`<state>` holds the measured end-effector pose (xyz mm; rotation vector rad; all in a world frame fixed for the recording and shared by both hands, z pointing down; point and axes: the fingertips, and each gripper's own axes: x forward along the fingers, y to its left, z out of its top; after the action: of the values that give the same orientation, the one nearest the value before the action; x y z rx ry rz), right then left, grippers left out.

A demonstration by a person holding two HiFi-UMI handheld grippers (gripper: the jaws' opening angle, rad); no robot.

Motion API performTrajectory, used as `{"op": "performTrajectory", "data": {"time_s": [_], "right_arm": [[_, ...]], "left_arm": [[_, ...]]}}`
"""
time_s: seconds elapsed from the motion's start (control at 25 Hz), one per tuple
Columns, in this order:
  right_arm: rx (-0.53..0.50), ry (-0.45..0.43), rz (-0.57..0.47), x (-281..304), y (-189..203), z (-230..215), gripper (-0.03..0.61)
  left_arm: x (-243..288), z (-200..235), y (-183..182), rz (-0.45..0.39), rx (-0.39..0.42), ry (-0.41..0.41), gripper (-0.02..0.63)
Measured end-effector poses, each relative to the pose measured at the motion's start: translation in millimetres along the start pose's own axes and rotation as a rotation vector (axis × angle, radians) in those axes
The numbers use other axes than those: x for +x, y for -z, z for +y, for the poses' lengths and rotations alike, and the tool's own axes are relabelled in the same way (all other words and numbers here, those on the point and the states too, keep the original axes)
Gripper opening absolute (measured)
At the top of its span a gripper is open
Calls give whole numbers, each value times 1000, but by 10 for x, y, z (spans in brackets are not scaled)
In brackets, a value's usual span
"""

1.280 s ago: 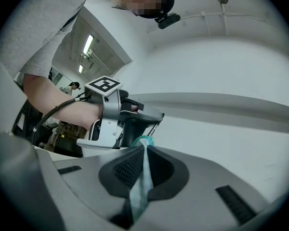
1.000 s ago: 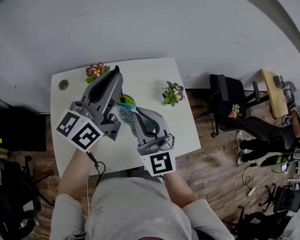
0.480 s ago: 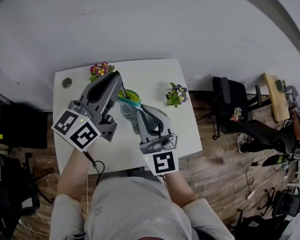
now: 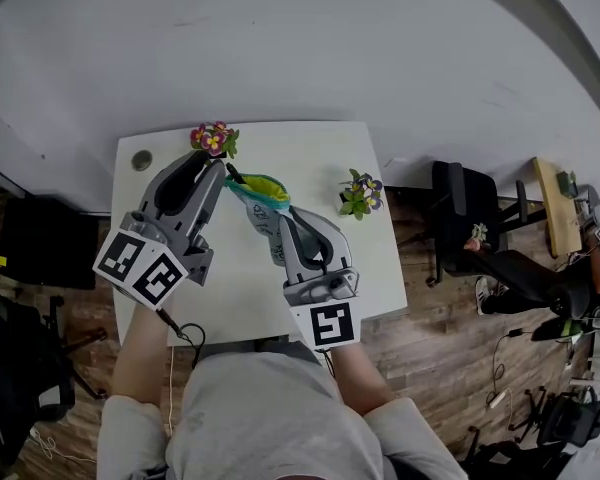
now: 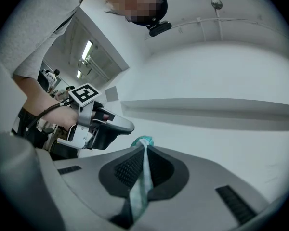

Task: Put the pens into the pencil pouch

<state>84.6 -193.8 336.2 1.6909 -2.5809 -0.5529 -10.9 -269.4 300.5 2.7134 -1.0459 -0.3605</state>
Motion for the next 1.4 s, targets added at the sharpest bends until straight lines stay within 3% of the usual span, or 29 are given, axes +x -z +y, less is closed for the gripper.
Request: {"op": "performTrajectory", "data": {"time_s": [0.16, 0.4, 0.68, 0.88, 1.0, 1.4], "right_arm": [[9, -14, -6, 49, 7, 14, 37], [24, -46, -12, 179, 40, 140, 37], [28, -85, -15, 307, 28, 330, 36], [38, -82, -8, 344, 11, 399, 37], [30, -77, 12, 338, 28, 444, 37], [0, -30, 78, 352, 113, 423, 37]], "left_arm": [[-351, 301, 184, 60, 75, -126, 49], [-1012, 753, 629, 165, 30, -291, 40], [-1416, 1064, 1245, 367, 40, -394, 41], [-1459, 1341, 1763, 571, 74, -399, 42], [-1467, 1522, 2062, 672, 65, -402, 85], [-1361, 2077, 2780, 933, 32, -416, 110]]}}
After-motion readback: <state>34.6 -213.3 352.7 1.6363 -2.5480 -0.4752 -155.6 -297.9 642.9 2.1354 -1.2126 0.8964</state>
